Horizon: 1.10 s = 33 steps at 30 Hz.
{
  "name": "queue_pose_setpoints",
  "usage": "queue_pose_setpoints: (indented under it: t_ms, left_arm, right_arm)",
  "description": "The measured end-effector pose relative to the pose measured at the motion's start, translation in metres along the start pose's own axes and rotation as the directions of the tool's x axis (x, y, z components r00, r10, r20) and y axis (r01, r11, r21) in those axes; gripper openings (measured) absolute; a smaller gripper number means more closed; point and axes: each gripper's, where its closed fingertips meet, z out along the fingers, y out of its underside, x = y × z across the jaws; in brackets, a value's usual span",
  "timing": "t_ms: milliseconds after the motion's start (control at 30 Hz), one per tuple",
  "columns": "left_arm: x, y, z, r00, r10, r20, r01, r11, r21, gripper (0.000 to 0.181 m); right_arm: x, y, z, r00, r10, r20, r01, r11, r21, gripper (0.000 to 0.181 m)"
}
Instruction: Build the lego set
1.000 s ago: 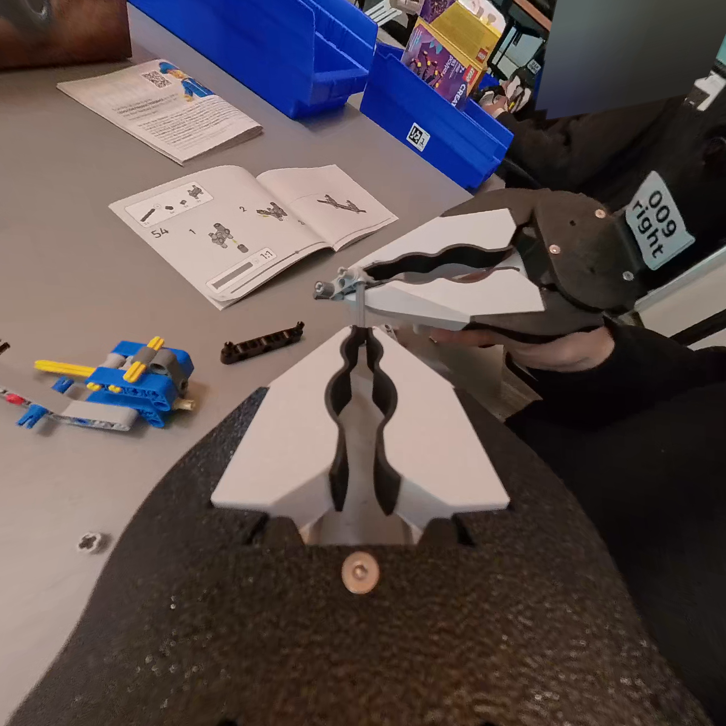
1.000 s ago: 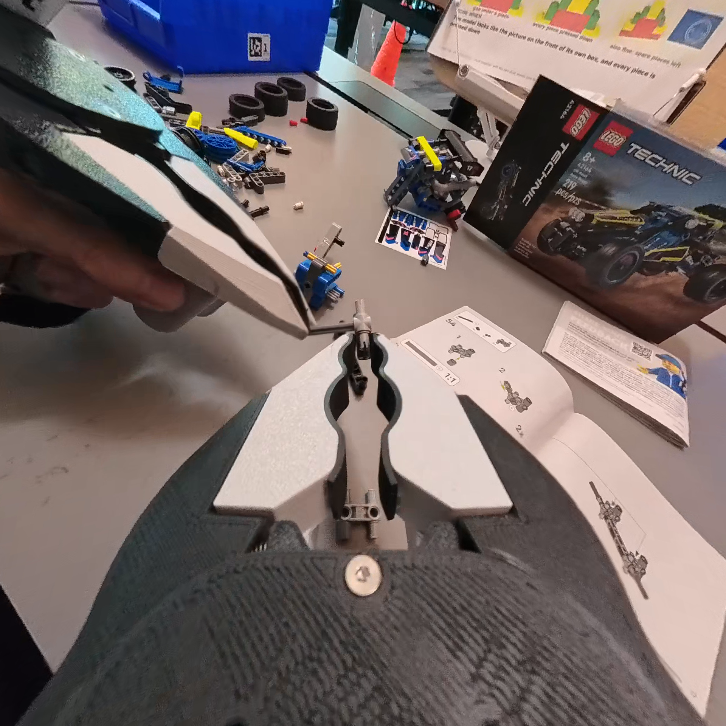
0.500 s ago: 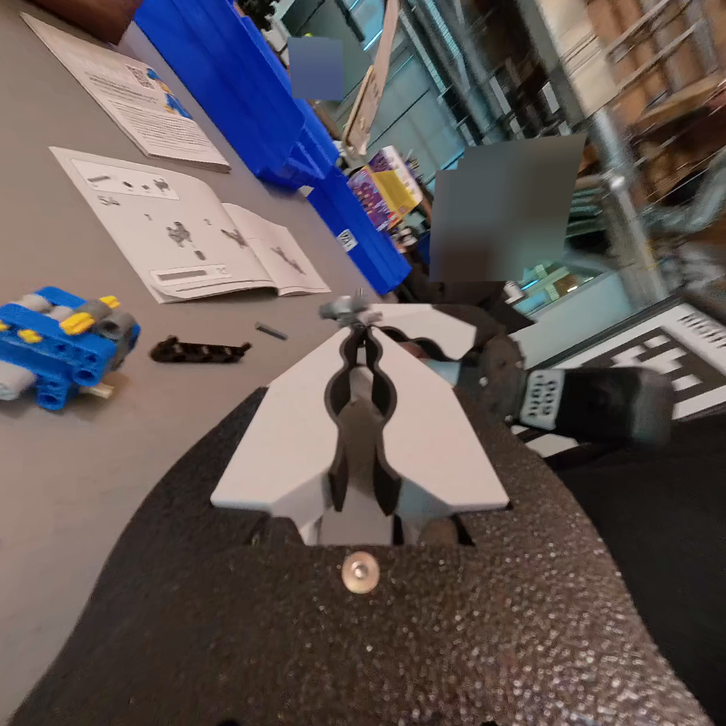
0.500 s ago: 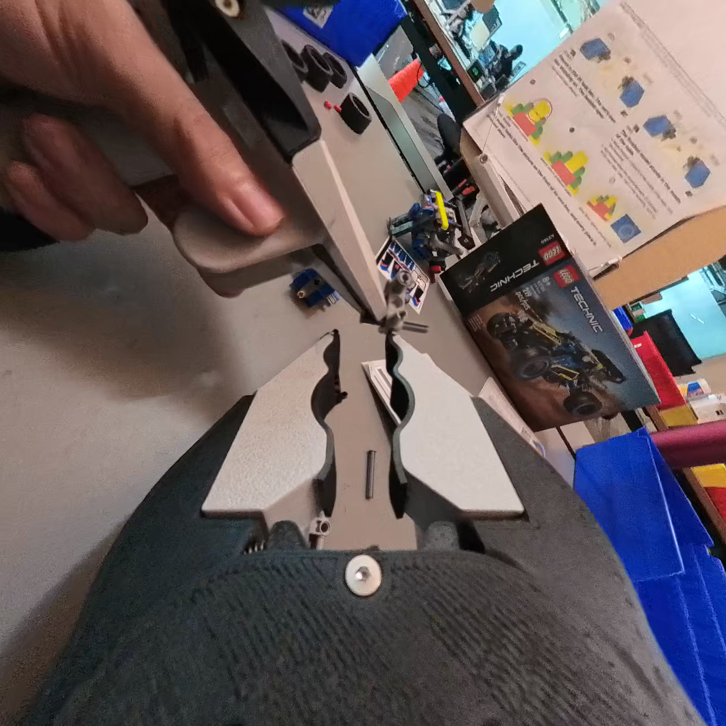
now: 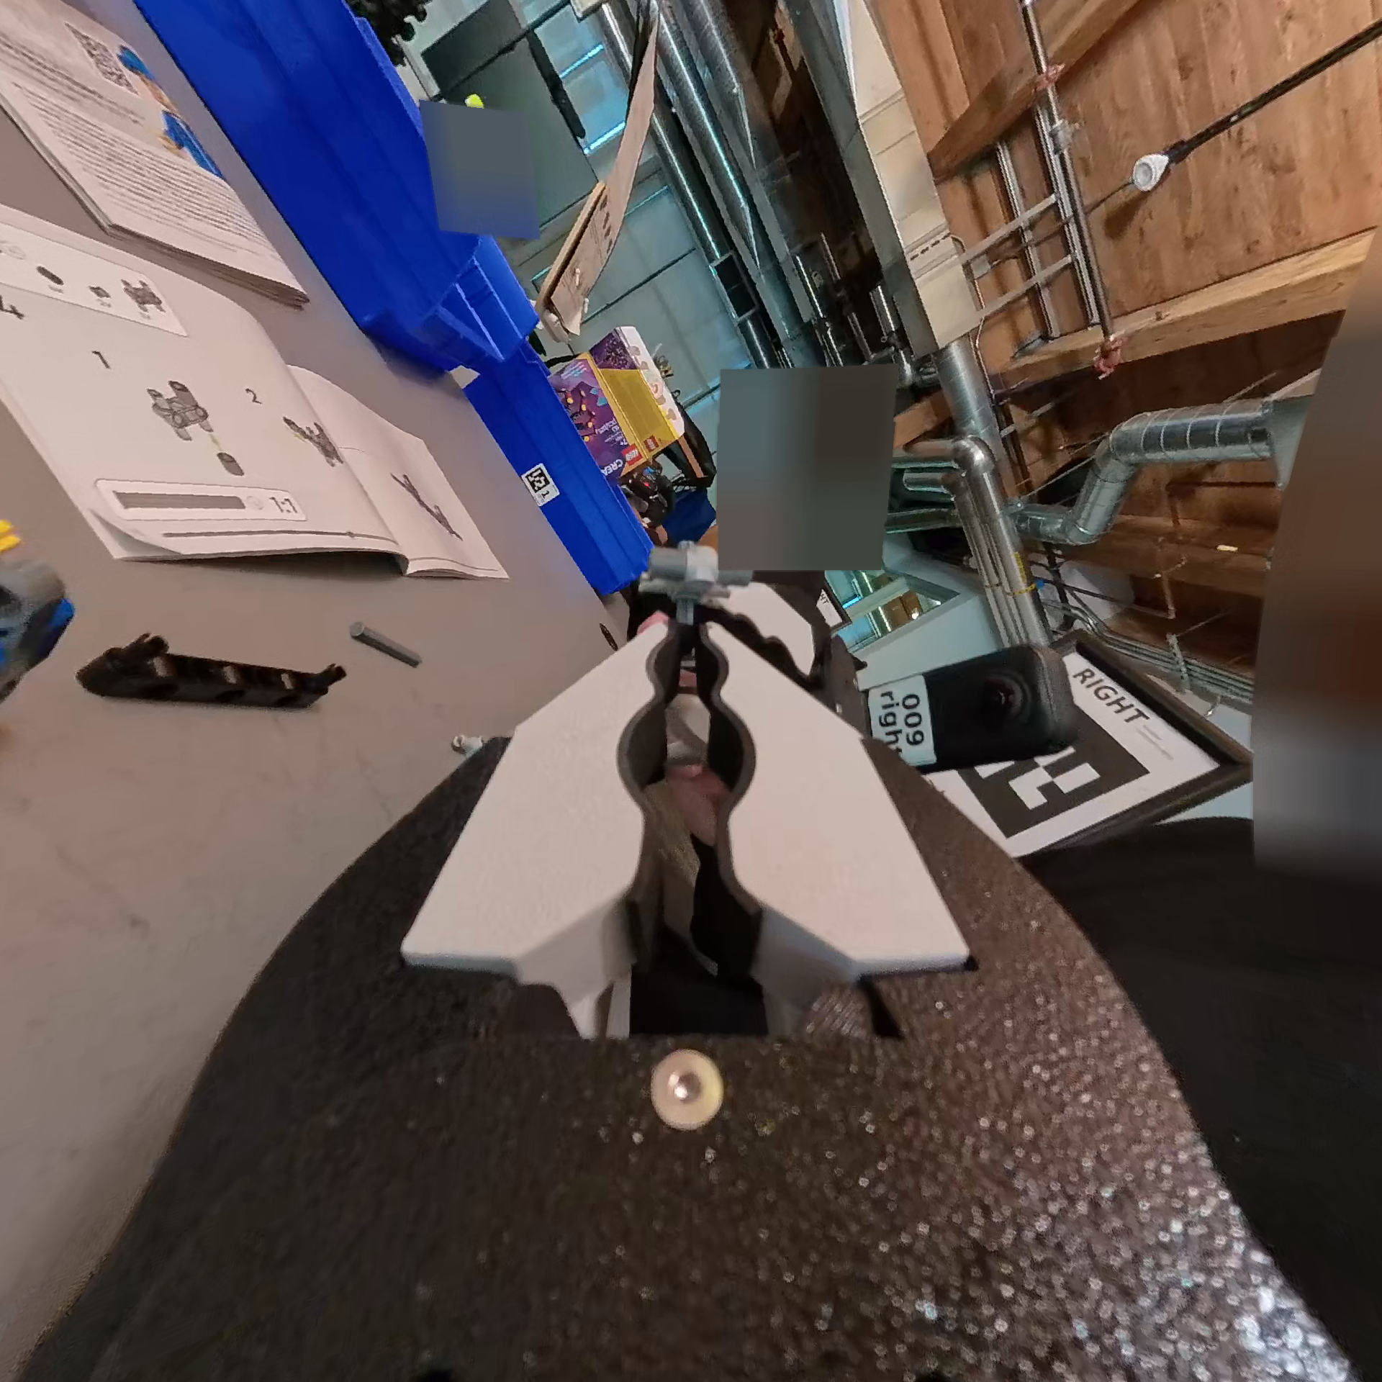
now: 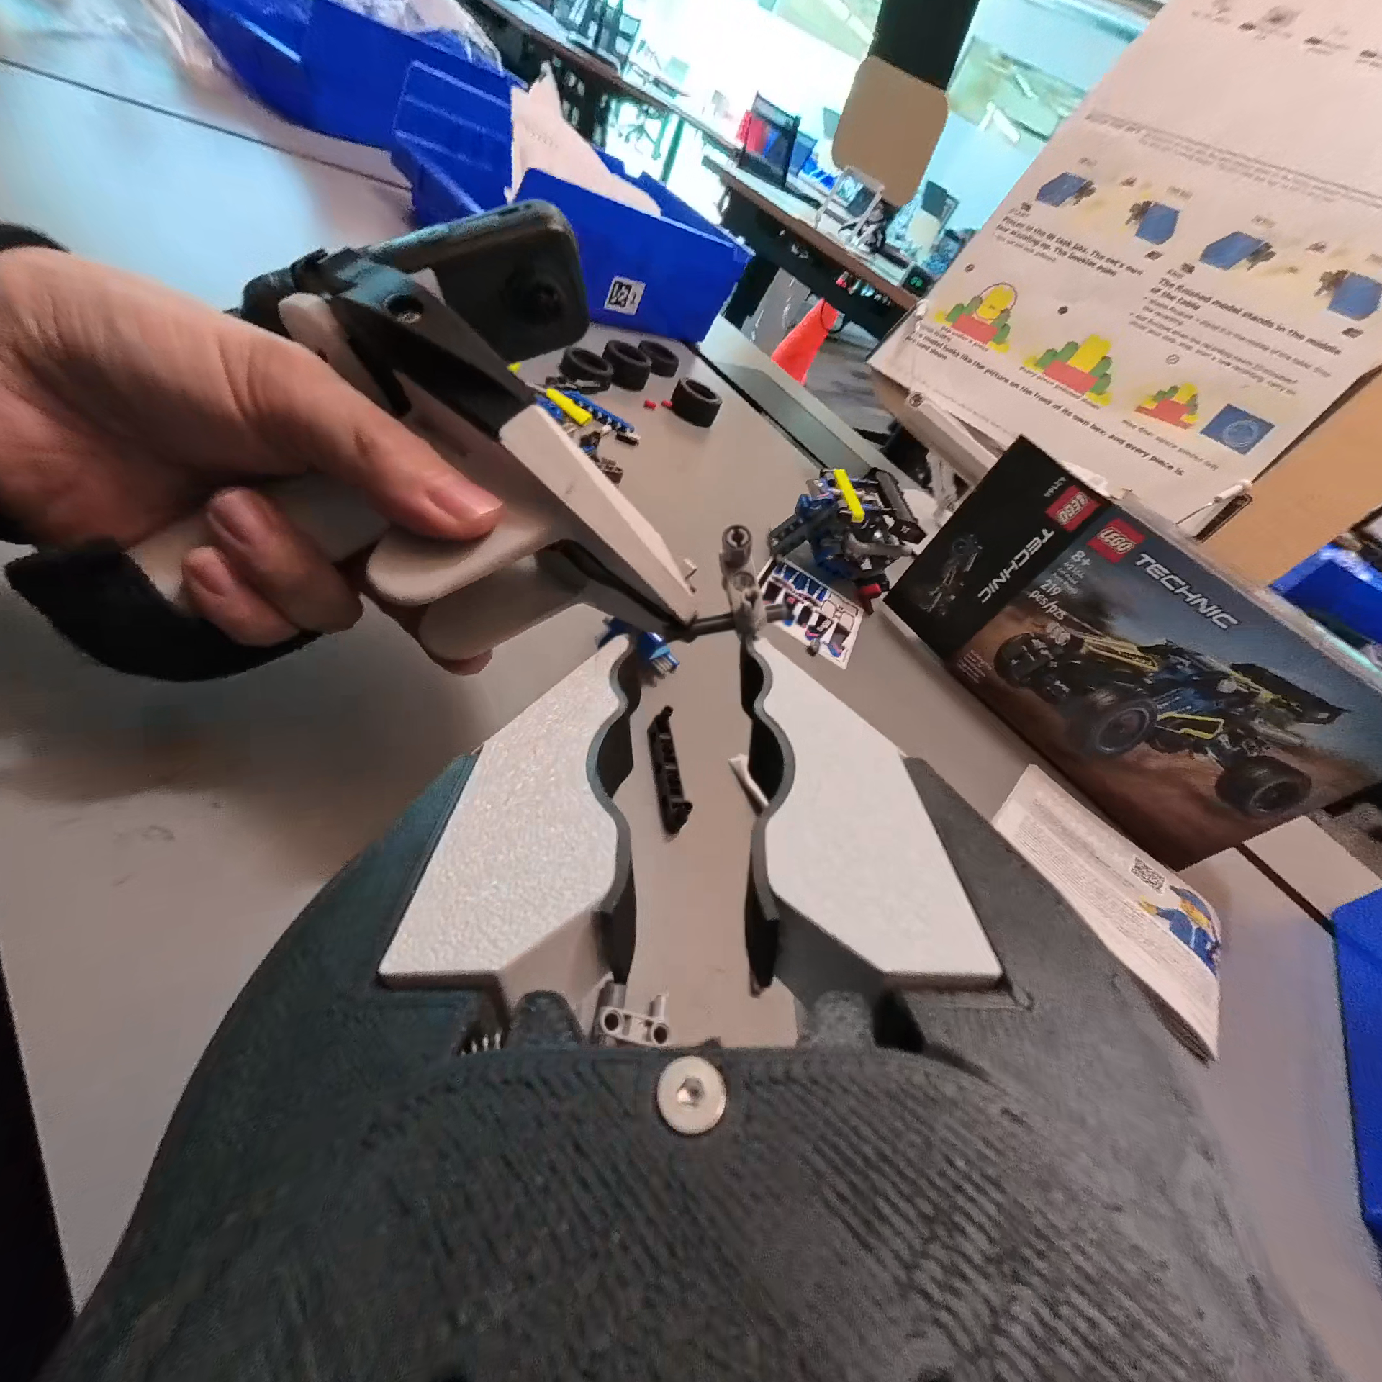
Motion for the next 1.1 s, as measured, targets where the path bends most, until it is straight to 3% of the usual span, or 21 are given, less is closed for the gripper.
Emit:
queue_pose_setpoints:
  t_ms: [133, 367, 667, 933, 1100]
  left_arm:
    - [0.001, -0.001, 0.002, 0.999, 0.051, 0.011, -0.051, 0.999, -0.006, 0.0]
    - [0.007, -0.016, 0.007, 0.979, 0.203, 0.01, -0.203, 0.979, 0.004, 0.001]
    - [0.041, -0.03, 0.016, 0.897, 0.418, -0.146, -0.417, 0.908, 0.041, 0.0]
    - [0.071, -0.033, 0.021, 0.874, 0.398, -0.279, -0.4, 0.915, 0.052, 0.001]
    - [0.08, -0.027, 0.018, 0.865, 0.359, -0.349, -0.374, 0.927, 0.028, 0.001]
  right_arm:
    - [0.006, -0.005, -0.003, 0.999, -0.042, -0.016, 0.042, 0.999, 0.03, 0.03]
    - [0.013, -0.014, -0.003, 0.976, -0.205, -0.073, 0.208, 0.978, 0.033, 0.011]
    - [0.039, -0.062, -0.025, 0.94, -0.285, -0.187, 0.315, 0.935, 0.162, 0.037]
    - [0.041, -0.067, -0.017, 0.896, -0.413, -0.161, 0.432, 0.895, 0.109, 0.037]
    - [0.044, -0.067, -0.016, 0.855, -0.496, -0.151, 0.508, 0.859, 0.057, 0.016]
